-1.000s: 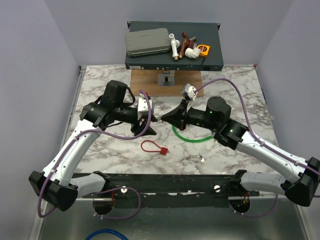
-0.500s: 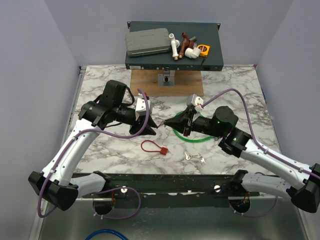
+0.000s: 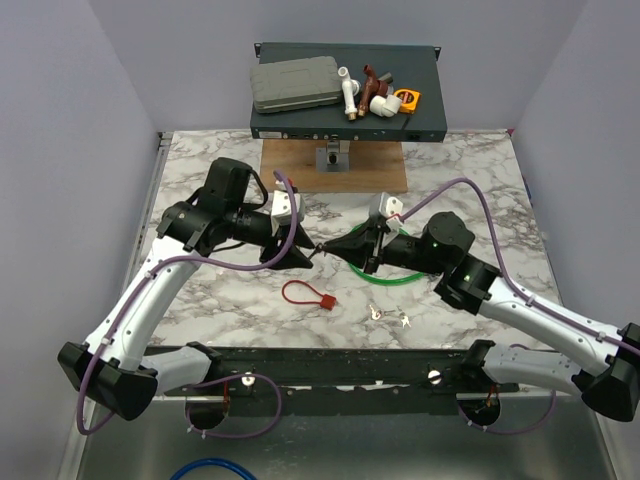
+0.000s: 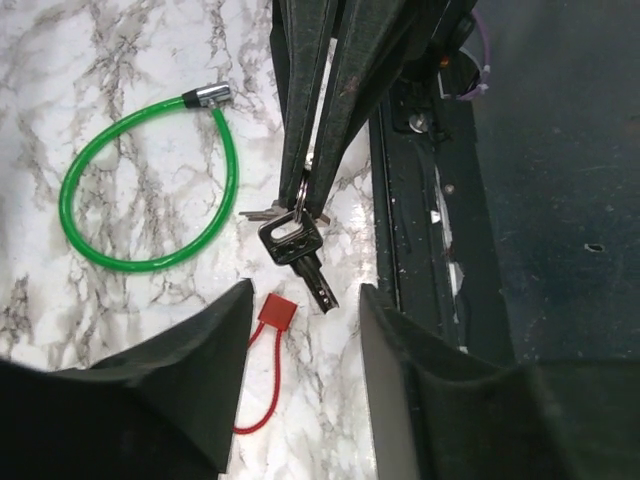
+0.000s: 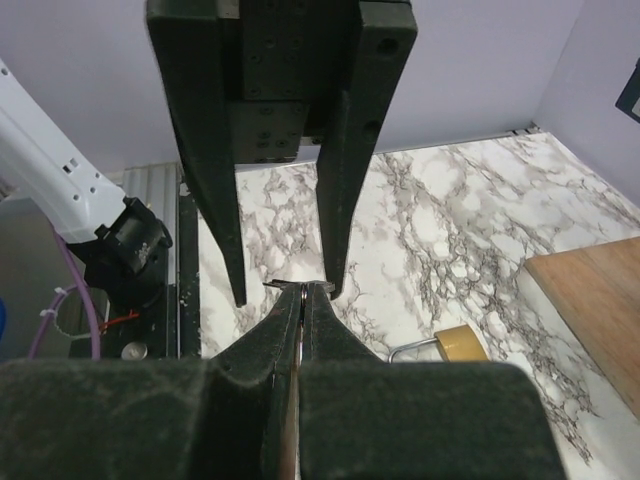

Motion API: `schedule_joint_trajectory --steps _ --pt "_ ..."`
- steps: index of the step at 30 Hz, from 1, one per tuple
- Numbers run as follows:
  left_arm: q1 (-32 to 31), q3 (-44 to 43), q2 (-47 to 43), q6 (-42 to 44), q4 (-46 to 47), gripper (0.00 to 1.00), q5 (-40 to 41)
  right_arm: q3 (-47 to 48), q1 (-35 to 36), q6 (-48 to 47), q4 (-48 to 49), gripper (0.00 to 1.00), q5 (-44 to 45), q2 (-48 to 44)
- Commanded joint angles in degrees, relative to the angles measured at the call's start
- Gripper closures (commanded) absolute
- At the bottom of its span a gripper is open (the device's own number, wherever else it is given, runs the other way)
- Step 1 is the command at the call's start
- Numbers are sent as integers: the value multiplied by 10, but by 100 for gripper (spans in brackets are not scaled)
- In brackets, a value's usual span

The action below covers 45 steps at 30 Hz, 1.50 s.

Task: Unlock with the key
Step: Pick up the key from the center of the board.

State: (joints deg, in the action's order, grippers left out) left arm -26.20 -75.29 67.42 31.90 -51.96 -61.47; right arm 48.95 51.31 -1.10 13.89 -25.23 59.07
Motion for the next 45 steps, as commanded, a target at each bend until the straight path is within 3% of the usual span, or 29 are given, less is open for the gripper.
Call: schedule_joint_trajectory --steps 1,9,12,20,26,30,35,39,45 --pt "4 -6 7 4 -15 63 -39 21 11 -18 24 99 -14 12" --pt "4 -16 4 28 -49 100 -43 6 20 -42 37 99 12 16" --pt "8 -18 4 39 -63 100 -29 -1 20 -51 25 99 29 9" --pt "11 -23 6 122 -98 100 52 -12 20 -65 -33 59 72 -23" --pt "0 -8 -23 214 -55 100 175 36 20 -26 -71 45 92 -11" --pt "-25 48 -76 355 9 100 286 93 19 9 -108 44 52 48" --pt "-42 124 -130 696 -16 100 388 129 -1 39 -130 43 63 97" --pt "-51 165 -148 877 -68 100 454 127 -41 77 -115 42 93 88" --pt "-52 248 -152 1122 -28 100 558 95 -70 103 -68 38 175 41"
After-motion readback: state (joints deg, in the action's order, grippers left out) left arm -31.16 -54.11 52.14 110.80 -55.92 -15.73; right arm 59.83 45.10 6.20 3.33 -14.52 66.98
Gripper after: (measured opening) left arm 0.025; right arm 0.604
